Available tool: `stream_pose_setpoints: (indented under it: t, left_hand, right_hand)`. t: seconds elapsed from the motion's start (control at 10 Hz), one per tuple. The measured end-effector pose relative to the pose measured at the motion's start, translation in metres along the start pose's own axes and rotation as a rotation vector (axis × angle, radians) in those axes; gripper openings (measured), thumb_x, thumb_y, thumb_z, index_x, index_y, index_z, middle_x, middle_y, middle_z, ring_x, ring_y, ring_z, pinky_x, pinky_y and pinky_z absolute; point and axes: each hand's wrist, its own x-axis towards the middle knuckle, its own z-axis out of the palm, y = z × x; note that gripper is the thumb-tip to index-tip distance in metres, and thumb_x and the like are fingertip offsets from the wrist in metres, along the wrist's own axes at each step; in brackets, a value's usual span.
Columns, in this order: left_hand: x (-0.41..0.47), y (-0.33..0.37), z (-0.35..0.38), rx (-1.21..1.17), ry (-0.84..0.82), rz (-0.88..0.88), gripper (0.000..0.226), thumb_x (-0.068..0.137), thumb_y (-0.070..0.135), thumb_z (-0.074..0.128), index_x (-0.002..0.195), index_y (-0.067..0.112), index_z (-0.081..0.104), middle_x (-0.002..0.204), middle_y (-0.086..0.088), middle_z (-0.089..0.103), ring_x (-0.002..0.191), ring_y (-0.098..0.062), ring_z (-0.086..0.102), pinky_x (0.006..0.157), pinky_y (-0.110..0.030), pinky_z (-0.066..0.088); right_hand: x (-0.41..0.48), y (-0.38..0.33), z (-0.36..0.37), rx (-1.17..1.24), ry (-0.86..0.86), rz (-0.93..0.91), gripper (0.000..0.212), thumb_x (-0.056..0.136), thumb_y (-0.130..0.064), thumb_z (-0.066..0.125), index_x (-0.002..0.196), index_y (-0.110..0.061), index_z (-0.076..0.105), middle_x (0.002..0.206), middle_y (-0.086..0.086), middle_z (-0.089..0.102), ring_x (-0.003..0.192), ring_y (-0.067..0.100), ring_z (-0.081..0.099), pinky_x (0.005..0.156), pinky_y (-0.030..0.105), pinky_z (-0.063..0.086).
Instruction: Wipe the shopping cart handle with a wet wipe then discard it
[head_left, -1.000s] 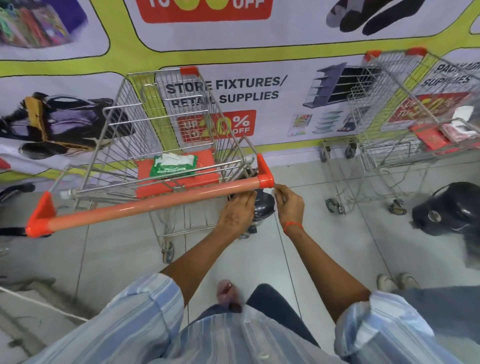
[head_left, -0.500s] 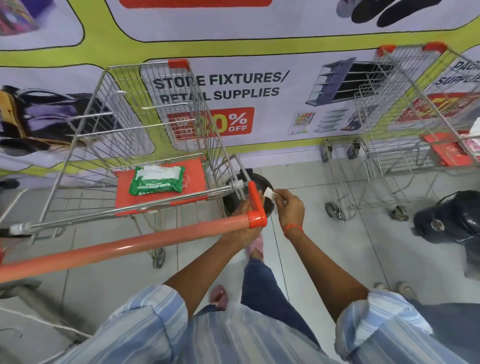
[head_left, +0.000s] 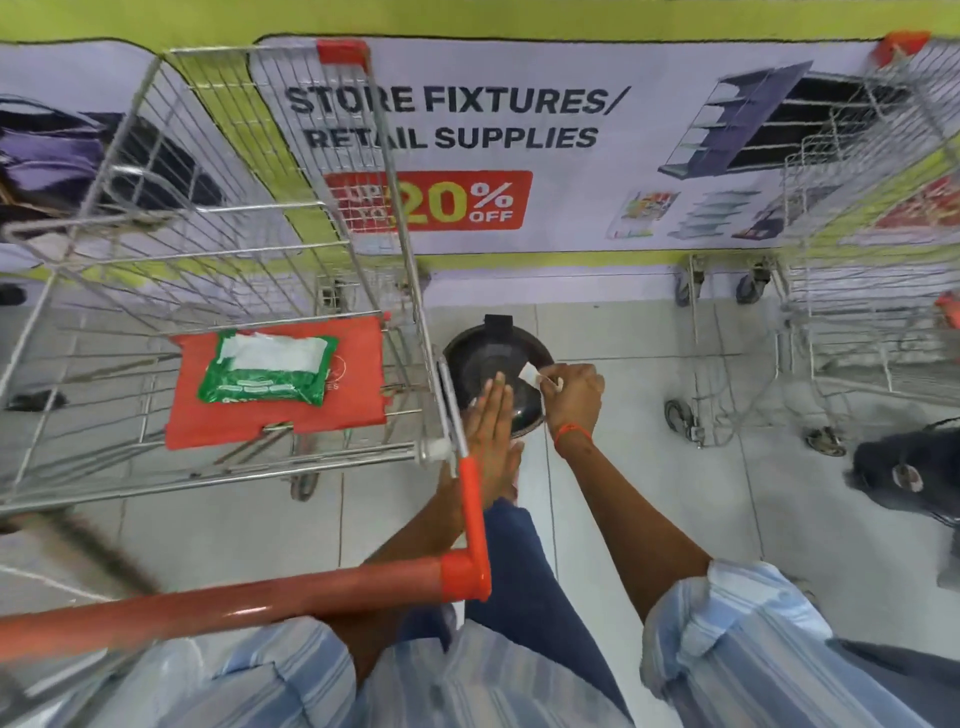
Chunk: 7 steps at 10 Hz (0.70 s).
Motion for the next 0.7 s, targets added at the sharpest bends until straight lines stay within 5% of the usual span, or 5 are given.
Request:
stream_pose_setpoints:
  t: [0.1,0.3,0.5,0.7]
  left_hand:
    - [-0.006,-0.005,0.015,-0.161,0.029,0.005,0.061,0.091,0.037,0.038,0.135,-0.005,0.039,0.147,-0.02,0.035,0.133,-0.031,0.039,0.11,-0.036,0.027]
    - [-0.001,-0.01,0.027,-0.178,0.064,0.01,0.06,0.09,0.028,0.038,0.138,-0.009,0.035,0.146,-0.026,0.037,0.136,-0.034,0.034,0.108,-0.045,0.032]
    - [0.003,-0.011,0.023,-0.207,0.075,-0.045,0.064,0.081,0.026,0.038,0.134,-0.01,0.041,0.142,-0.027,0.043,0.134,-0.035,0.037,0.11,-0.041,0.025]
    - [-0.001,-0.015,0.031,-0.125,0.126,-0.075,0.065,0.075,0.023,0.036,0.13,-0.01,0.044,0.137,-0.027,0.048,0.13,-0.035,0.038,0.117,-0.032,0.016]
  right_hand:
    - [0.015,-0.002,0.012,0.019,-0.08,0.039,0.014,0.088,-0.012,0.059,0.096,-0.01,0.07,0.108,0.02,0.064,0.099,0.035,0.061,0.083,0.036,0.052]
    - [0.026,0.004,0.034,0.031,-0.212,0.149,0.016,0.089,-0.011,0.055,0.1,0.0,0.059,0.1,0.024,0.069,0.096,0.038,0.063,0.081,0.038,0.05]
    - [0.028,0.004,0.042,0.069,-0.382,0.201,0.041,0.089,0.001,0.05,0.13,-0.001,0.045,0.123,0.025,0.06,0.114,0.037,0.056,0.097,0.036,0.044]
    - [0.011,0.003,0.032,0.106,-0.356,0.196,0.041,0.088,0.007,0.044,0.129,0.002,0.043,0.124,0.027,0.058,0.116,0.039,0.055,0.097,0.037,0.043]
